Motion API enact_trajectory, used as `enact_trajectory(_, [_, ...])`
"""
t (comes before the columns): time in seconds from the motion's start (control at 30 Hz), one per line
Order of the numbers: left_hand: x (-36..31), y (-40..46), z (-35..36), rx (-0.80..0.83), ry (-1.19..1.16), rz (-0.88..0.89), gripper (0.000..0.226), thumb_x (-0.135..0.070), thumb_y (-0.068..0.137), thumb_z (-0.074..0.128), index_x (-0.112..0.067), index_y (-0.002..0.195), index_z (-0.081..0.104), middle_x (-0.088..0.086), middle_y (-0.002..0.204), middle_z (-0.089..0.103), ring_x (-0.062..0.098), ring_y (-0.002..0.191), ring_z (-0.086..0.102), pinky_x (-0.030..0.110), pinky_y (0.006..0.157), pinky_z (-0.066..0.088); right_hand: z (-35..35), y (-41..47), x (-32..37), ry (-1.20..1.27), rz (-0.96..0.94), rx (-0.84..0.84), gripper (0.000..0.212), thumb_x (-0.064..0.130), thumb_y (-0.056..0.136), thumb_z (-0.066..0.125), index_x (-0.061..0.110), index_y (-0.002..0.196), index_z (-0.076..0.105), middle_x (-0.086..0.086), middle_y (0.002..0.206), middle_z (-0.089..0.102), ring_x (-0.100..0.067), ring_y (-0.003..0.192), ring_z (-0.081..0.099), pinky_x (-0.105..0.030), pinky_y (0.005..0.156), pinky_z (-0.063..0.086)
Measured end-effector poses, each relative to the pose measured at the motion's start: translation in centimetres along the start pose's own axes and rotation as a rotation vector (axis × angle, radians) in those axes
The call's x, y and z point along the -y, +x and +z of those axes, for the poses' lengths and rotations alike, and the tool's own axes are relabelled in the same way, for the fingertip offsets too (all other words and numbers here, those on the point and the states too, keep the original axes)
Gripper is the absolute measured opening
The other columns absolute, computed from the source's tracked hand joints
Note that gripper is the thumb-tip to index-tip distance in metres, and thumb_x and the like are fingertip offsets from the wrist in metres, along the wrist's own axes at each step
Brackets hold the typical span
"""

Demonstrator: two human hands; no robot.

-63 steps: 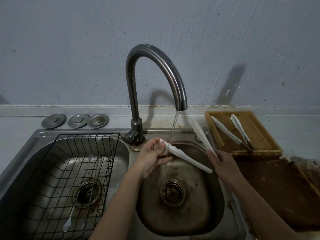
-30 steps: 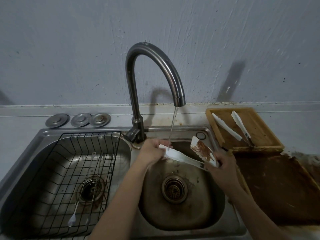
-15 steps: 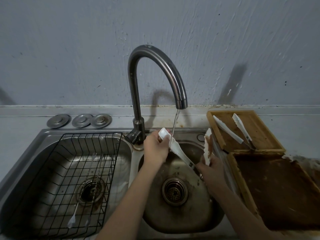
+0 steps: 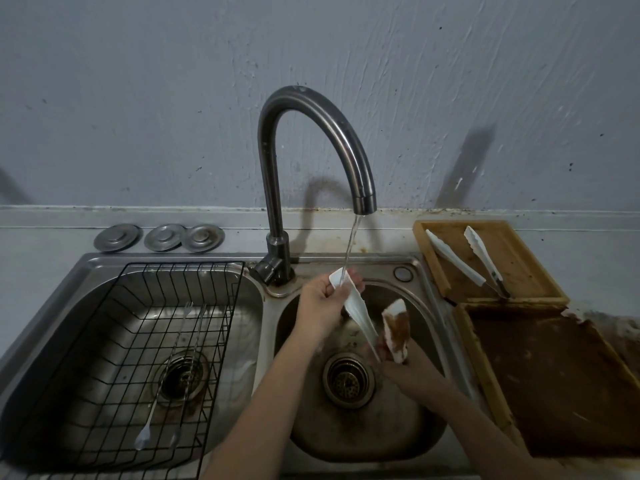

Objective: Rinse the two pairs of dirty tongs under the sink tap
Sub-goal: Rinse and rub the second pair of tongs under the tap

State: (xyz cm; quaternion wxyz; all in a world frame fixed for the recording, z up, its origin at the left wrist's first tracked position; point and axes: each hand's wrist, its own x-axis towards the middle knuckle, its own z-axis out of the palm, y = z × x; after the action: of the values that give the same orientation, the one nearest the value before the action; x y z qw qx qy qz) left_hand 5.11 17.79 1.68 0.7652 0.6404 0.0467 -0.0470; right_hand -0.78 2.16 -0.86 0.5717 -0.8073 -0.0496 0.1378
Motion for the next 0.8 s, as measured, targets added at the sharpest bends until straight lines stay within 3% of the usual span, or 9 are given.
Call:
enact_trajectory(0.07, [0.8, -0.4, 0.4, 0.022, -0.08, -0.087, 0.028, 0.0, 0.093, 0.047, -0.017, 0.104, 0.066, 0.0, 0.1, 0.071, 0.015, 0.099, 0.067, 0.033, 0.086, 0.055, 0.6, 0.1, 0.2, 0.002, 0.084, 0.009, 0.041, -0.007, 0.083, 0.052, 0.025, 0.058, 0.051, 0.002, 0.06, 0.049, -0.019, 0.066, 0.05, -0.032, 0.063, 0.04])
enact_trajectory(0.17, [2.0, -0.8, 0.4, 0.113, -0.034, -0.166, 0.038, 0.003, 0.092, 0.045, -0.014, 0.125, 0.055, 0.008, 0.114, 0.067, 0.024, 0.109, 0.063, 0.047, 0.096, 0.05, 1.0, 0.3, 0.7, 0.071, 0.186, 0.054, 0.04, -0.01, 0.081, 0.046, 0.022, 0.057, 0.043, 0.003, 0.06, 0.046, -0.013, 0.062, 0.046, -0.024, 0.058, 0.037])
enact_trajectory(0.27, [2.0, -0.3, -1.0, 0.212, -0.029, -0.261, 0.038, 0.007, 0.092, 0.045, -0.009, 0.126, 0.052, 0.012, 0.122, 0.063, 0.022, 0.107, 0.064, 0.037, 0.088, 0.055, 0.7, -0.2, 1.3, 0.175, 0.187, 0.166, 0.038, -0.018, 0.066, 0.045, 0.013, 0.05, 0.032, 0.008, 0.048, 0.043, -0.007, 0.048, 0.041, -0.018, 0.044, 0.032])
enact_trajectory(0.37, [1.4, 0.1, -2.4, 0.191, 0.069, -0.253, 0.022, 0.006, 0.088, 0.054, -0.004, 0.106, 0.062, -0.002, 0.078, 0.071, 0.012, 0.079, 0.068, 0.023, 0.07, 0.058, 0.3, -0.5, 1.6, 0.247, 0.204, 0.168, 0.031, -0.013, 0.06, 0.048, 0.013, 0.049, 0.033, 0.009, 0.045, 0.049, -0.011, 0.049, 0.042, -0.019, 0.042, 0.03])
enact_trajectory(0.43, [0.9, 0.5, -2.9, 0.134, 0.097, -0.187, 0.02, 0.009, 0.083, 0.059, -0.002, 0.098, 0.065, -0.015, 0.047, 0.051, 0.006, 0.061, 0.061, 0.019, 0.064, 0.056, 0.3, -0.4, 1.8, 0.316, 0.232, 0.15, 0.027, -0.007, 0.058, 0.049, 0.016, 0.047, 0.04, 0.006, 0.047, 0.052, -0.015, 0.047, 0.042, -0.024, 0.044, 0.029])
enact_trajectory(0.47, [0.7, 0.8, -3.1, 0.087, 0.085, -0.148, 0.024, 0.012, 0.082, 0.059, -0.003, 0.1, 0.065, -0.016, 0.046, 0.048, 0.004, 0.057, 0.059, 0.017, 0.063, 0.054, 0.4, -0.4, 2.0, 0.333, 0.239, 0.154, 0.025, -0.004, 0.057, 0.049, 0.018, 0.046, 0.043, 0.002, 0.049, 0.053, -0.016, 0.045, 0.04, -0.026, 0.046, 0.027])
enact_trajectory(0.6, [-0.2, 1.5, -3.0, -0.01, -0.078, -0.052, 0.032, 0.012, 0.084, 0.055, -0.008, 0.108, 0.062, -0.006, 0.087, 0.071, 0.004, 0.075, 0.07, 0.017, 0.069, 0.057, 0.6, -0.5, 2.5, 0.315, 0.228, 0.218, 0.034, -0.004, 0.059, 0.045, 0.025, 0.042, 0.047, -0.013, 0.06, 0.042, -0.018, 0.048, 0.035, -0.031, 0.049, 0.023])
enact_trajectory(0.73, [0.8, 1.0, -2.1, -0.064, 0.098, -0.104, 0.033, 0.01, 0.081, 0.061, -0.007, 0.109, 0.064, 0.009, 0.088, 0.072, 0.018, 0.079, 0.068, 0.033, 0.077, 0.058, 0.7, -0.4, 2.4, 0.278, 0.24, 0.263, 0.045, -0.016, 0.071, 0.042, 0.023, 0.048, 0.046, 0.001, 0.048, 0.044, -0.011, 0.042, 0.039, -0.028, 0.045, 0.026])
enact_trajectory(0.8, [1.3, 1.0, -2.2, -0.069, 0.236, -0.144, 0.03, 0.012, 0.077, 0.063, -0.007, 0.101, 0.066, 0.017, 0.094, 0.07, 0.026, 0.085, 0.067, 0.041, 0.081, 0.056, 0.7, -0.4, 1.9, 0.224, 0.305, 0.258, 0.038, -0.016, 0.075, 0.043, 0.018, 0.059, 0.047, 0.006, 0.045, 0.045, -0.007, 0.041, 0.04, -0.026, 0.043, 0.028])
